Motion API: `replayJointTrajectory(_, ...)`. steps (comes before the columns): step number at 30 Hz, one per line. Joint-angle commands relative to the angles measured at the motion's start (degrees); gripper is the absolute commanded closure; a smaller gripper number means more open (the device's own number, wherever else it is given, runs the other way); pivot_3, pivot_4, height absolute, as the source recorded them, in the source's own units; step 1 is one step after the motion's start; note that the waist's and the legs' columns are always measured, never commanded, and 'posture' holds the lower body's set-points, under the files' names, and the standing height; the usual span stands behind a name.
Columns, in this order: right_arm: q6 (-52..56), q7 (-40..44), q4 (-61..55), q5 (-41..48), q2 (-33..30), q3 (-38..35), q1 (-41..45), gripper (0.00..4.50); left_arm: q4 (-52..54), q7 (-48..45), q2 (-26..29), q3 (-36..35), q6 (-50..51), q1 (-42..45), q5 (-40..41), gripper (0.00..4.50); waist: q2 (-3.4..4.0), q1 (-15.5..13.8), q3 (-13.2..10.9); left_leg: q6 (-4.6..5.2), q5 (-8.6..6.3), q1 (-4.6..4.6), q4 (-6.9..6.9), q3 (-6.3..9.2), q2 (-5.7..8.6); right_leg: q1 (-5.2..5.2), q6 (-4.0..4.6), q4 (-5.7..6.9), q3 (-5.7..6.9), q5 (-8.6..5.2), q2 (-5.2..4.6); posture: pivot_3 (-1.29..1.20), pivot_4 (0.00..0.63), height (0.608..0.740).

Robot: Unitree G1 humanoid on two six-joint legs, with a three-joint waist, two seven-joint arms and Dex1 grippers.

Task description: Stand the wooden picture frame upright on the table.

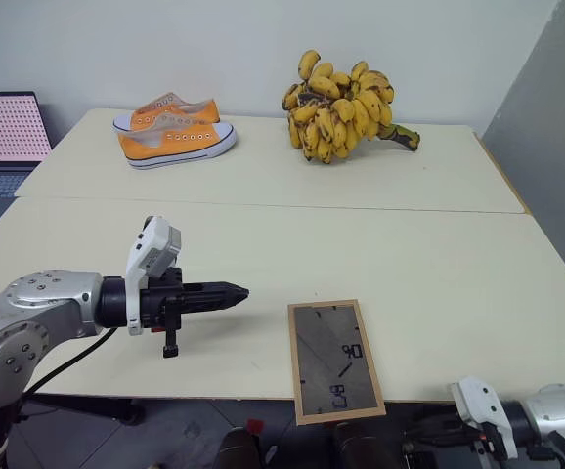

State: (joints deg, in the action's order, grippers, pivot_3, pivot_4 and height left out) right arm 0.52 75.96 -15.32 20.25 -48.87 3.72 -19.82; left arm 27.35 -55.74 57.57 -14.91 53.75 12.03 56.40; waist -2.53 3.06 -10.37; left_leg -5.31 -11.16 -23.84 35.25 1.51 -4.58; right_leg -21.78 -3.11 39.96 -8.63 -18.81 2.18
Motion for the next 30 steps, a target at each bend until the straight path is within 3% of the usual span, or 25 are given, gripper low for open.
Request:
replayJointTrajectory(1, -1.67, -1.54, 1.76, -0.37, 2.94, 1.51, 1.40, 4.50, -0.39, -0.37, 1.19, -1.19, 0.27, 2.25, 0.79, 4.49, -0.02, 0.02, 0.01, 0.00, 0.00, 0.00, 0.02, 0.00, 0.00, 0.01, 0.00, 0.00, 0.00, 0.00, 0.00, 0.00, 0.150, 0.740)
replayJointTrajectory(12, -2.44, -9.53, 7.70, -3.08, 13.04, 3.73, 9.45, 4.50, -0.84, 0.58, 0.80, -0.75, 1.01, 4.47, 0.55, 4.49, -0.16, 0.42, 0.11, 0.00, 0.00, 0.09, 0.04, 0.06, -0.05, 0.06, 0.00, 0.03, 0.07, 0.00, 0.04, 0.00, 0.150, 0.740)
replayJointTrajectory(18, 1.80, -6.87, 4.75, -1.02, 10.21, 2.78, 11.10, 4.50, -0.67, 1.59, -0.13, -0.53, 0.55, 4.44, 0.33, 4.49, -0.21, 0.89, 0.13, -0.01, 0.01, 0.48, 0.05, 0.03, -0.11, 0.39, 0.01, 0.07, 0.03, 0.00, 0.09, 0.00, 0.150, 0.740)
replayJointTrajectory(25, 4.98, -2.82, -0.05, 1.69, 2.25, 0.30, 5.68, 4.50, -0.41, 2.57, -1.47, -0.37, 0.29, 4.26, 0.30, 4.49, -0.10, 0.02, 0.07, -0.01, -0.01, 0.41, 0.02, 0.00, -0.02, 0.38, 0.03, 0.02, -0.01, -0.09, 0.03, 0.00, 0.150, 0.740)
replayJointTrajectory(30, 9.00, -4.81, -5.58, 3.92, 1.72, 0.56, 4.14, 4.50, -1.28, 1.92, -1.69, 0.47, -0.18, 4.88, -0.42, 4.49, -0.10, -0.17, 0.07, -0.01, -0.01, 0.40, -0.02, 0.06, -0.02, 0.38, 0.06, 0.03, 0.03, -0.13, 0.03, 0.00, 0.150, 0.740)
